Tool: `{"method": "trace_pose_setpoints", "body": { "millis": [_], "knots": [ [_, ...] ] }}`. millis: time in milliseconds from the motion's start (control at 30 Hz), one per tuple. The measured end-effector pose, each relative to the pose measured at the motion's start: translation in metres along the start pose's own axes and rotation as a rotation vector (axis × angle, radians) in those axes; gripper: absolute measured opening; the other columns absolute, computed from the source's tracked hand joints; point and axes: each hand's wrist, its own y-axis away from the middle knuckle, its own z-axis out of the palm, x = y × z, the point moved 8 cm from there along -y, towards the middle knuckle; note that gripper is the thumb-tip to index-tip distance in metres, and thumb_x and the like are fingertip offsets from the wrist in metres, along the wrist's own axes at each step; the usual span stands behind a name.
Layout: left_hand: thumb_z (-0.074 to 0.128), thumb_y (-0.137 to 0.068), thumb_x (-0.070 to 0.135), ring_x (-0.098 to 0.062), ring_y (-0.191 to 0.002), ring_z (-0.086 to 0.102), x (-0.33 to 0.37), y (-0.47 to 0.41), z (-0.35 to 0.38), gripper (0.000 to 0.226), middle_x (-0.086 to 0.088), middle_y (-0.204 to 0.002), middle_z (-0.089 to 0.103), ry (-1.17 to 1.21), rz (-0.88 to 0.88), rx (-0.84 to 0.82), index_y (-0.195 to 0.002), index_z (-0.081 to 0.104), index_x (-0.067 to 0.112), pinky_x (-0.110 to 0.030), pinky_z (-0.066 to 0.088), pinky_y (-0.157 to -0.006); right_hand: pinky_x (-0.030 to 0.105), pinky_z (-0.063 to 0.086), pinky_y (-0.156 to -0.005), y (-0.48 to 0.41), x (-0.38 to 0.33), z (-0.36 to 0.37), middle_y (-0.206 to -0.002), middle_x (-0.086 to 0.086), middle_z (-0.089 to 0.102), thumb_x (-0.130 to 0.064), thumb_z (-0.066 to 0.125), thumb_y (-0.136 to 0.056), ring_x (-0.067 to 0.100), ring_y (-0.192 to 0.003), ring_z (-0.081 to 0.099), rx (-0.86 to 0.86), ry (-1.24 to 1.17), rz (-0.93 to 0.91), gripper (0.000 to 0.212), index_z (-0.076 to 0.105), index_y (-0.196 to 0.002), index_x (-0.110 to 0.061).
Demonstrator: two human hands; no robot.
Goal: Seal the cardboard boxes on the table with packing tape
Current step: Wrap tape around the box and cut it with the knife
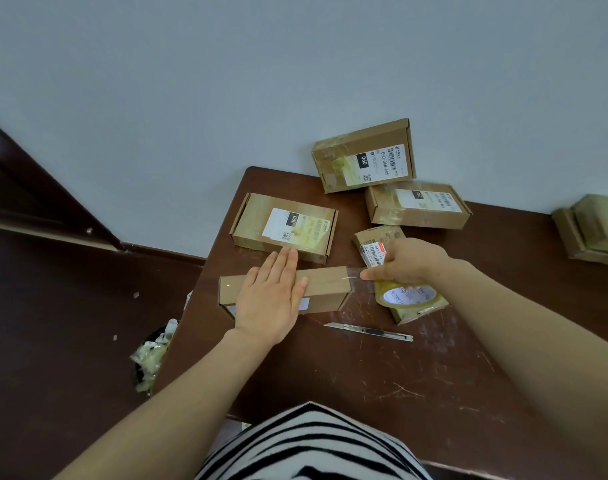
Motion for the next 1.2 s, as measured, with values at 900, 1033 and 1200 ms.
{"method": "trace_pose_setpoints", "body": {
  "millis": [900, 1033, 1200],
  "knots": [
    [0.026, -0.095, 0.050, -0.021, -0.118, 0.047, 0.068, -0.039, 0.009, 0.047, -0.002, -0.120, 0.058, -0.152, 0.033, -0.042, -0.114, 0.058, 0.022, -0.053, 0.006, -0.114, 0.025, 0.033, -0.050, -0.002, -0.014, 0.036, -0.058, -0.002, 0.054, -0.072, 0.049, -0.079, 0.013, -0.059, 0.052, -0.040, -0.098, 0.005, 0.060, 0.054, -0.055, -0.018],
    [0.028, -0.098, 0.037, -0.019, -0.124, 0.044, 0.082, -0.040, 0.012, 0.042, 0.000, -0.126, 0.055, -0.115, 0.157, -0.020, -0.128, 0.052, 0.021, -0.045, 0.004, -0.116, 0.025, 0.031, -0.048, -0.002, -0.015, 0.035, -0.057, -0.002, 0.052, -0.066, 0.052, -0.083, 0.012, -0.056, 0.050, -0.046, -0.093, -0.003, 0.057, 0.053, -0.055, -0.017],
    [0.022, -0.098, 0.050, -0.021, -0.119, 0.048, 0.084, -0.037, 0.011, 0.051, 0.000, -0.124, 0.056, -0.092, 0.318, 0.005, -0.132, 0.050, 0.024, -0.043, 0.022, -0.108, 0.027, 0.033, -0.052, 0.002, -0.014, 0.035, -0.063, -0.002, 0.054, -0.058, 0.052, -0.086, 0.012, -0.059, 0.049, -0.042, -0.080, 0.042, 0.048, 0.054, -0.059, -0.019]
  ]
}}
